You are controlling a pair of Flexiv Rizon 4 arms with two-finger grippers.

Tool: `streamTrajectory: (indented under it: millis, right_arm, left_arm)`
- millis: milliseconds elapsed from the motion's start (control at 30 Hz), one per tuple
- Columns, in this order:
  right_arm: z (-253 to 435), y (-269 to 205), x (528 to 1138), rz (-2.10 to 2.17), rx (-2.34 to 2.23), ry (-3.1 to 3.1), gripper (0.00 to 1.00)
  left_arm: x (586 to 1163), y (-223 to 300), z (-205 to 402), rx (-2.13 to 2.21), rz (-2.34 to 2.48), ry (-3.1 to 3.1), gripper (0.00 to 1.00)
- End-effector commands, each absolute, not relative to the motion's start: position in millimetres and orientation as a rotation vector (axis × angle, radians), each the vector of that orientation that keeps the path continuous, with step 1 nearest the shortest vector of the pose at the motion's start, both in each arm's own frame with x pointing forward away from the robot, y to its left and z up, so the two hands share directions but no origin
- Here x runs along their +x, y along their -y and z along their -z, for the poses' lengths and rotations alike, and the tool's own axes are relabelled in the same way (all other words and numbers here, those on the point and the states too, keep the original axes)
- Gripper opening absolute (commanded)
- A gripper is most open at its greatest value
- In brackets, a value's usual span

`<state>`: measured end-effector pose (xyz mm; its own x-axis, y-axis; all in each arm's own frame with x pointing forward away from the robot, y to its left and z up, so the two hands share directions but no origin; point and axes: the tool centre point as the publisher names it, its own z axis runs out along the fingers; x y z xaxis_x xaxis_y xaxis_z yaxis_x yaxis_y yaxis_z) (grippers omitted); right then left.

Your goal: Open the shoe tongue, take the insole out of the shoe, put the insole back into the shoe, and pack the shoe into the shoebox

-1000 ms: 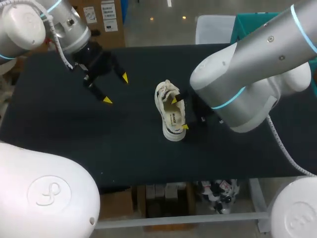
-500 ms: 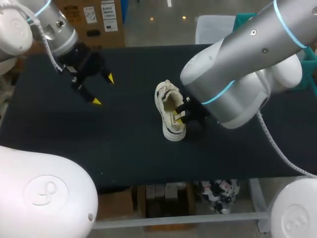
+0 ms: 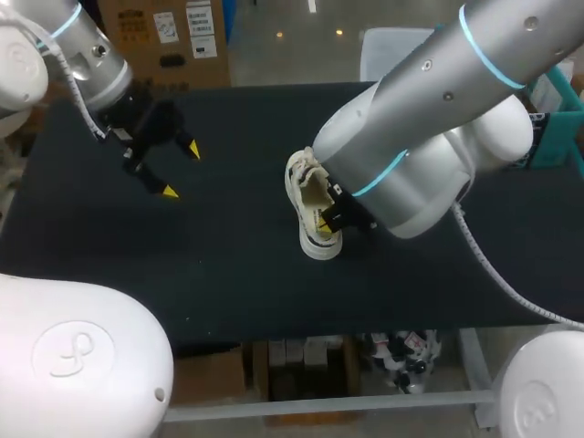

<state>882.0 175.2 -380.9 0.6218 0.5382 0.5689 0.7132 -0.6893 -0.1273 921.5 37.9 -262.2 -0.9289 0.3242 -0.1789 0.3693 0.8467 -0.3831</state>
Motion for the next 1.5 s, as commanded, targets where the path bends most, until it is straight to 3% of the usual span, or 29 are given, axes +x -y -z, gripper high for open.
streamTrajectory:
  millis: [33,267,667,1500]
  right_arm:
    - [397,-184,891,0.672,-2.536,1.013,0.0]
    - [406,-183,894,0.663,-2.552,0.984,0.0]
    - [355,-179,894,0.821,-2.313,0.989,0.0]
    - [307,-177,923,0.573,-1.718,1.337,0.0]
  left_arm:
    - [920,-40,264,0.542,0.638,-2.917,1.0]
    - [920,-43,266,0.527,0.637,-2.924,1.0]
    - [919,-42,262,0.54,0.636,-2.91,1.0]
    - [911,-50,251,0.469,0.605,-2.908,1.0]
